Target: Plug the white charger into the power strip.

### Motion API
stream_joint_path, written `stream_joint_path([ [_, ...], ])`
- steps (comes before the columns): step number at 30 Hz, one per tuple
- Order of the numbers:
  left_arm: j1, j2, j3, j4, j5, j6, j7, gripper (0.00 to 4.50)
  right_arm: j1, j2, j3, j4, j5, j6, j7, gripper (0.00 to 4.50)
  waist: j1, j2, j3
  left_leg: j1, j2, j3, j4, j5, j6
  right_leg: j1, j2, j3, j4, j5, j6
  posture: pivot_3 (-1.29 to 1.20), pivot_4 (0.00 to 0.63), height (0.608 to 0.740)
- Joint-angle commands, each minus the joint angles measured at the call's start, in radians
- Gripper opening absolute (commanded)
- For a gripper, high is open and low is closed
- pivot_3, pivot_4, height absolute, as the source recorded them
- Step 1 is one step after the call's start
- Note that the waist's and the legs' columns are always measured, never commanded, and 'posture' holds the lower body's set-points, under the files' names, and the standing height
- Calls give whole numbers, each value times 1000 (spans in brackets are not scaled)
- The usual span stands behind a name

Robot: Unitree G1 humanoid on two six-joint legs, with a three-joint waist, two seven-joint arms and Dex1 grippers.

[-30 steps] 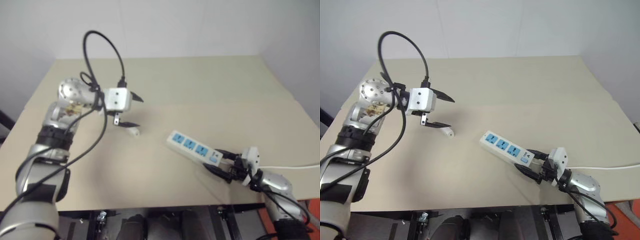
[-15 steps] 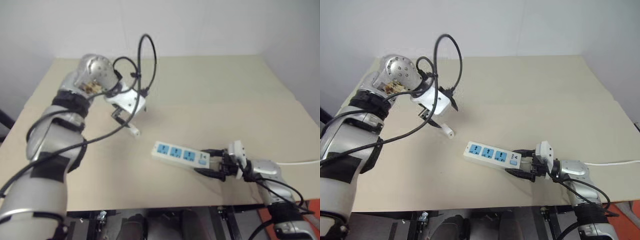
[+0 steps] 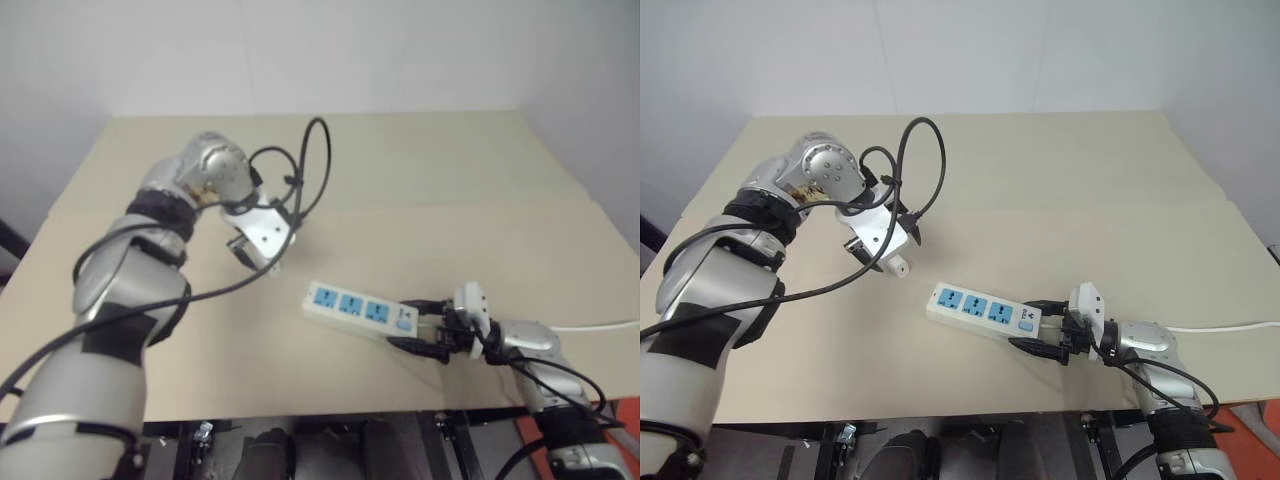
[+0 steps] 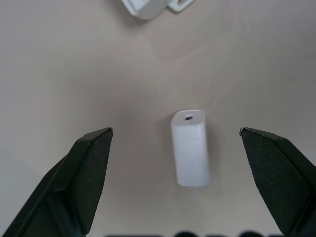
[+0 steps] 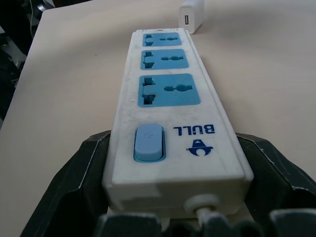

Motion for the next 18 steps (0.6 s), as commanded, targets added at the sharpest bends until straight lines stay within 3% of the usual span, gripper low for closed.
stream_joint_path([
  [1,-12,-11,-1,15,20,-25,-5,4500,22,2,26,-18,-24,19,-9,3424,0,0,0,0,0,0,0,0,0,0,0,0,0,0,0,0,150,740],
  [18,-27,-92,-69,95,199,-35,147,4500,63,15,41,-68,-30,38,-64,3424,1,0,0,0,0,0,1,0,0,0,0,0,0,0,0,0,150,740],
])
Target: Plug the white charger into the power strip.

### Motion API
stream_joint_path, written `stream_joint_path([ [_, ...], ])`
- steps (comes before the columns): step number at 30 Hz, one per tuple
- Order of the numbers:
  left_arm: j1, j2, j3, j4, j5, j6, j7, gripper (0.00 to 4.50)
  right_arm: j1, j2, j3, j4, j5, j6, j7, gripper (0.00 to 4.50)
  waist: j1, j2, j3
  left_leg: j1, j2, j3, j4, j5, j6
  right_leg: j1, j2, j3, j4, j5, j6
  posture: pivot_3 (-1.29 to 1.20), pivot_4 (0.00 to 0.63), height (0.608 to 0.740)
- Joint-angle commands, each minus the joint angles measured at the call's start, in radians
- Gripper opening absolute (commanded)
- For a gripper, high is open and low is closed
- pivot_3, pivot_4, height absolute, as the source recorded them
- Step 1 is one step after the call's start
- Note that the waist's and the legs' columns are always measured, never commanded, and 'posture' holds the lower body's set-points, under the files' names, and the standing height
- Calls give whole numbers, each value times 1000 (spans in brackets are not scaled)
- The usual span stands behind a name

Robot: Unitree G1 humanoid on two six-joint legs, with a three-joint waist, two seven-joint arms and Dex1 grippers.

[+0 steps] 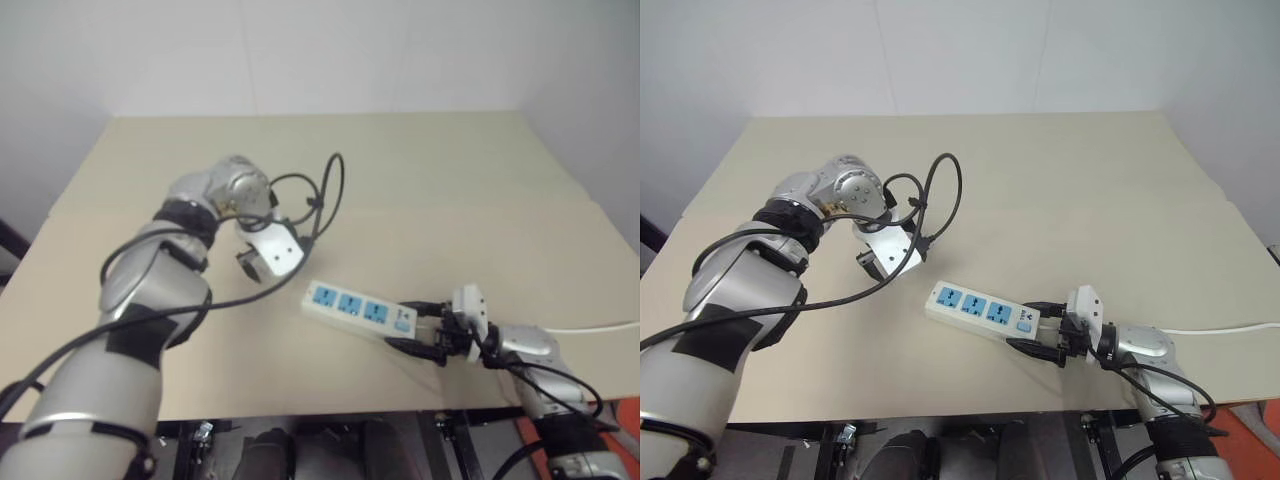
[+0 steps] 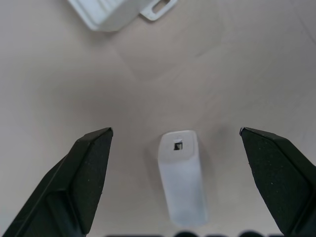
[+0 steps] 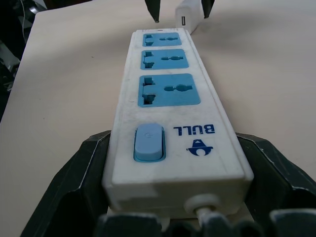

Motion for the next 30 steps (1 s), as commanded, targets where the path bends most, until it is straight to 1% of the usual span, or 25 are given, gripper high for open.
stream_joint_path([
  [1,-29,-9,-17,14,44,-11,52,4500,27,5,33,-16,-29,25,-12,3424,1,0,0,0,0,0,0,0,0,0,0,0,0,0,0,0,150,740],
  [7,-31,-27,-28,30,82,-16,99,4500,43,5,41,-38,-32,26,-30,3424,1,0,0,0,0,0,0,0,0,0,0,0,0,0,0,0,150,740],
  [11,-38,-26,-58,33,136,-17,165,4500,48,4,45,-46,-31,28,-38,3424,0,0,0,0,0,0,0,0,0,0,0,0,0,0,0,0,150,740],
  [16,-40,-30,-59,41,145,-13,174,4500,48,9,42,-46,-25,31,-49,3424,0,0,0,0,0,0,0,0,0,0,0,0,0,0,0,0,150,740],
  [17,-37,-36,-42,46,124,-5,146,4500,48,9,42,-43,-28,29,-50,3424,0,0,0,0,0,0,0,0,0,0,0,0,0,0,0,0,150,740],
  [21,-36,-42,-39,48,129,7,129,4500,49,9,44,-38,-32,26,-54,3424,0,0,0,1,0,0,0,0,0,0,0,0,0,0,0,0,150,740],
  [24,-33,-44,-38,50,130,16,120,3941,51,9,45,-38,-32,26,-56,3424,0,-1,0,1,0,0,1,0,0,0,0,0,0,0,0,0,150,740],
  [30,-33,-42,-63,47,170,31,170,2068,51,9,47,-36,-35,24,-61,3424,0,-1,-1,1,0,0,1,0,0,0,0,0,0,0,0,0,150,740],
])
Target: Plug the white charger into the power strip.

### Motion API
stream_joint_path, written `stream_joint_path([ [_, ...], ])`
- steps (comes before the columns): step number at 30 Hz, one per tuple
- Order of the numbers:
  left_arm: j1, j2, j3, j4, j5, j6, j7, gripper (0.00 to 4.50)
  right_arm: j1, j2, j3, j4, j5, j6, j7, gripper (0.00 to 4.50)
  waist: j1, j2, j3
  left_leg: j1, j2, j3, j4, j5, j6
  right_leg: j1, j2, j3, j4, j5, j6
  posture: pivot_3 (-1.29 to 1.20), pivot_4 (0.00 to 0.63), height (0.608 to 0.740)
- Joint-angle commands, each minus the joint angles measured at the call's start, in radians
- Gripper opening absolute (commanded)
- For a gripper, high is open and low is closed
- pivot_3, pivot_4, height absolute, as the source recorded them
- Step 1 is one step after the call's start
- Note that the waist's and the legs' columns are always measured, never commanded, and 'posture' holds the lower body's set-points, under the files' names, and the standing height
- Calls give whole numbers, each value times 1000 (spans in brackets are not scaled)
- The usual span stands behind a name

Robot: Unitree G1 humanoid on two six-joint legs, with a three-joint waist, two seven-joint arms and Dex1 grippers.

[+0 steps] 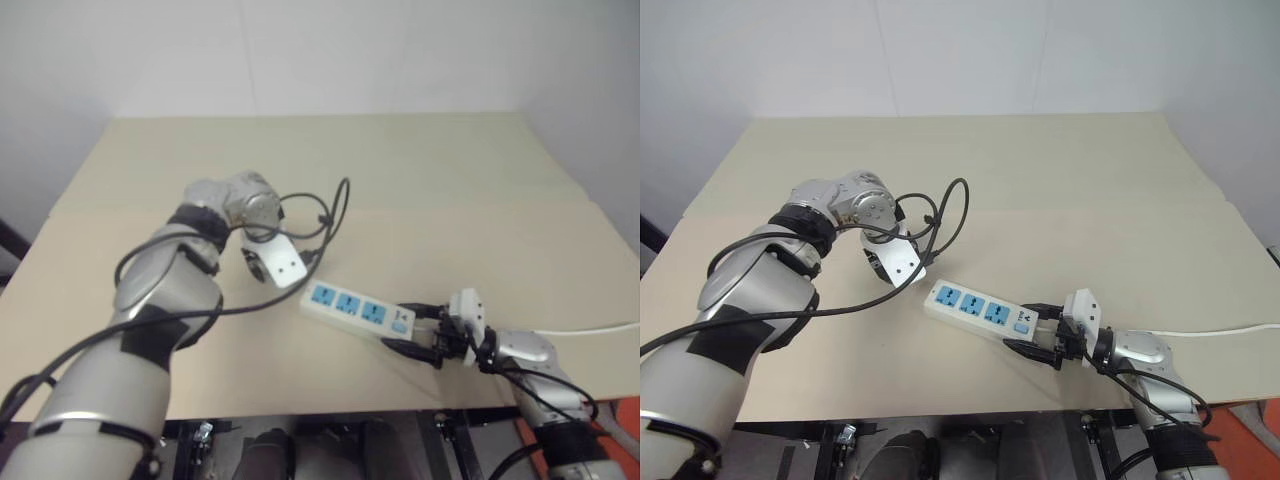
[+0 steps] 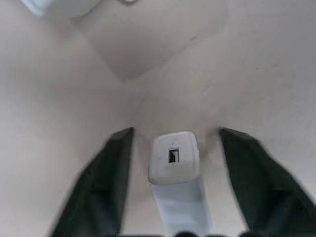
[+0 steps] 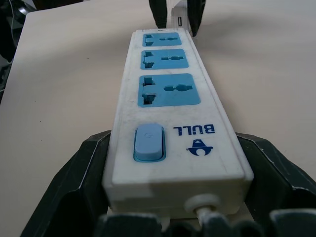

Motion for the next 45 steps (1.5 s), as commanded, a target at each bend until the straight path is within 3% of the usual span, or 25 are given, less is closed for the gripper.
stream_joint_path([
  [1,-29,2,-14,-7,29,12,38,1772,19,5,36,6,-36,22,-3,3424,0,0,0,0,0,0,0,0,0,0,0,0,0,0,0,0,150,740],
  [4,-27,-1,-14,-4,37,21,57,1025,19,4,38,6,-38,21,-4,3424,1,0,0,1,0,0,0,0,0,1,0,0,0,0,0,0,150,740],
  [13,-43,-4,72,-10,-57,25,-3,1027,22,-4,39,10,-43,12,0,3424,1,-1,-1,1,0,0,1,0,0,1,0,0,0,0,0,0,150,740],
  [16,-63,2,165,-20,-176,32,-93,1027,18,-4,40,13,-44,10,2,3424,1,-1,0,1,0,0,1,0,0,0,0,0,0,0,0,0,150,740],
  [19,-70,1,315,-41,-394,89,-283,1027,14,-5,40,17,-45,4,8,3424,0,-1,0,0,0,0,1,0,0,0,0,0,0,0,0,0,150,740],
  [21,-58,11,347,-65,-538,135,-322,1027,10,-5,41,19,-44,5,9,3424,-1,-1,0,0,0,0,1,0,0,0,0,0,0,0,0,0,150,740],
  [25,23,39,346,-197,-849,377,-322,1027,7,-5,42,19,-42,6,11,3424,-3,0,-1,1,0,0,1,0,0,0,0,0,1,0,0,0,150,740],
  [28,122,55,365,-367,-1094,686,-322,1027,8,-5,45,14,-40,11,12,3424,-4,0,-1,2,0,-1,2,0,0,1,0,1,2,0,0,0,150,740],
  [33,275,65,404,-579,-1290,1036,-322,1027,12,-5,48,7,-37,16,17,3424,-3,0,-1,1,0,-2,3,0,0,0,0,0,4,0,0,0,150,740],
  [39,364,-17,531,-599,-1358,1260,-306,1027,-16,0,60,40,-46,10,32,3424,-3,0,-1,2,0,-2,3,0,0,1,0,1,2,0,0,0,150,740],
  [45,462,-90,556,-667,-1307,1258,-312,1027,-35,6,68,70,-55,0,42,3424,-5,0,-3,5,1,-1,2,0,0,3,1,1,2,0,-1,0,150,740],
])
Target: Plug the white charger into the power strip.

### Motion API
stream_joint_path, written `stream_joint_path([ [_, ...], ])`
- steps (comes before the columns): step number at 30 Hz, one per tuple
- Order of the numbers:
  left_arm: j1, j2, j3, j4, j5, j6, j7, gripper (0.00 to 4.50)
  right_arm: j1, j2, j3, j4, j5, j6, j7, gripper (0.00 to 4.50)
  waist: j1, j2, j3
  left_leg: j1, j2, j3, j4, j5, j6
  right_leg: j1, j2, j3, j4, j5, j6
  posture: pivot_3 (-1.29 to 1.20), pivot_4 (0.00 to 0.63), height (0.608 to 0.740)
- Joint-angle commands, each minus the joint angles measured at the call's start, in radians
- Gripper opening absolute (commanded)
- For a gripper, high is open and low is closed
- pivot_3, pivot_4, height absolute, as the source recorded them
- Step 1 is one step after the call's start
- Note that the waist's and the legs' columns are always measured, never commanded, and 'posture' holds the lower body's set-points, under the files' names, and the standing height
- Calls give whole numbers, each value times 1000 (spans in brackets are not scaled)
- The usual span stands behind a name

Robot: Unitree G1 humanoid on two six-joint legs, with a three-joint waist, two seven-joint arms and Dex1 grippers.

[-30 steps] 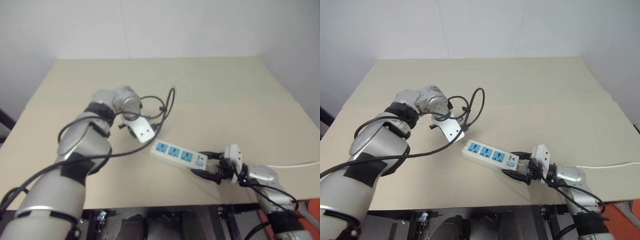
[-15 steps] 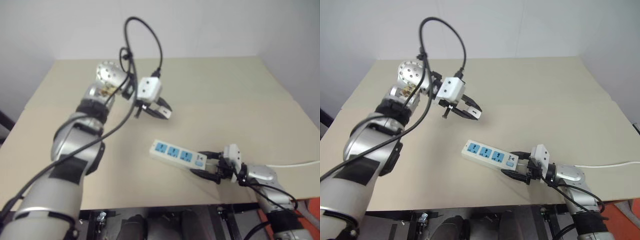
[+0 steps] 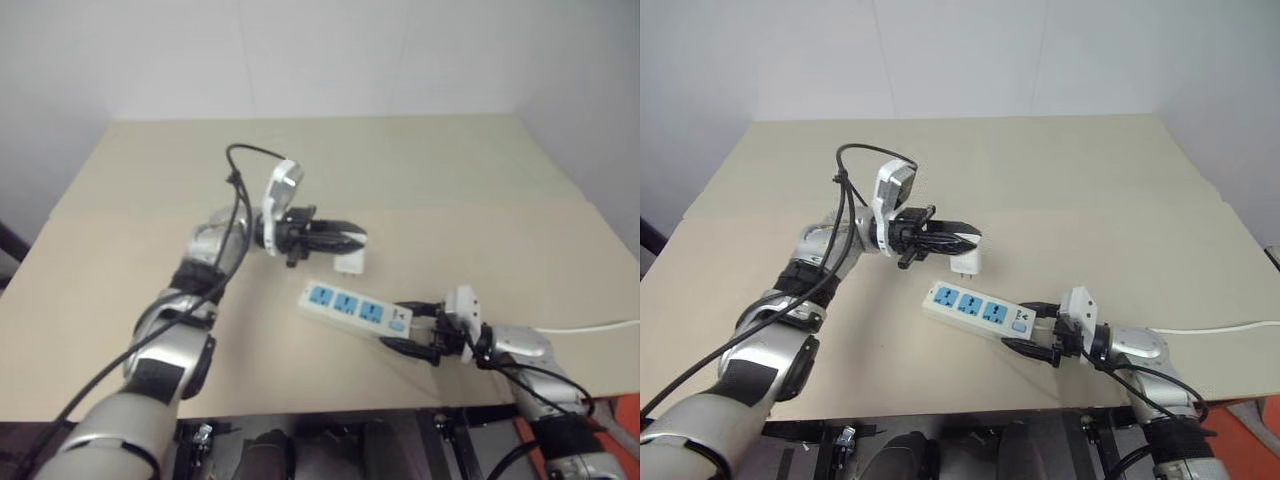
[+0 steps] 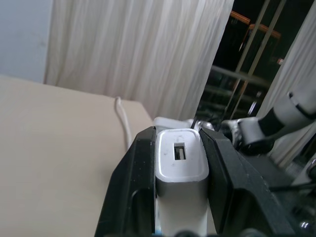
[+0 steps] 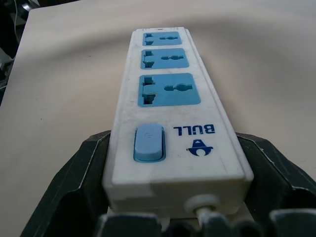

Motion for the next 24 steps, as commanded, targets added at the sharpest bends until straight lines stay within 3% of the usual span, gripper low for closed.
stream_joint_path([
  [1,56,-32,5,-76,38,-43,-20,1027,7,6,47,27,-45,5,20,3424,0,0,-2,0,0,0,0,0,0,0,0,0,0,0,0,0,150,740],
  [9,107,-75,-53,-46,103,-227,-25,1027,7,4,54,27,-46,8,25,3424,4,0,-3,2,0,2,0,0,-1,1,0,2,0,1,-2,0,150,740],
  [24,83,-129,-90,74,134,-359,-25,1027,21,3,54,14,-54,9,17,3424,4,-1,-5,3,1,2,-1,0,-1,2,0,2,-1,1,-2,0,150,740],
])
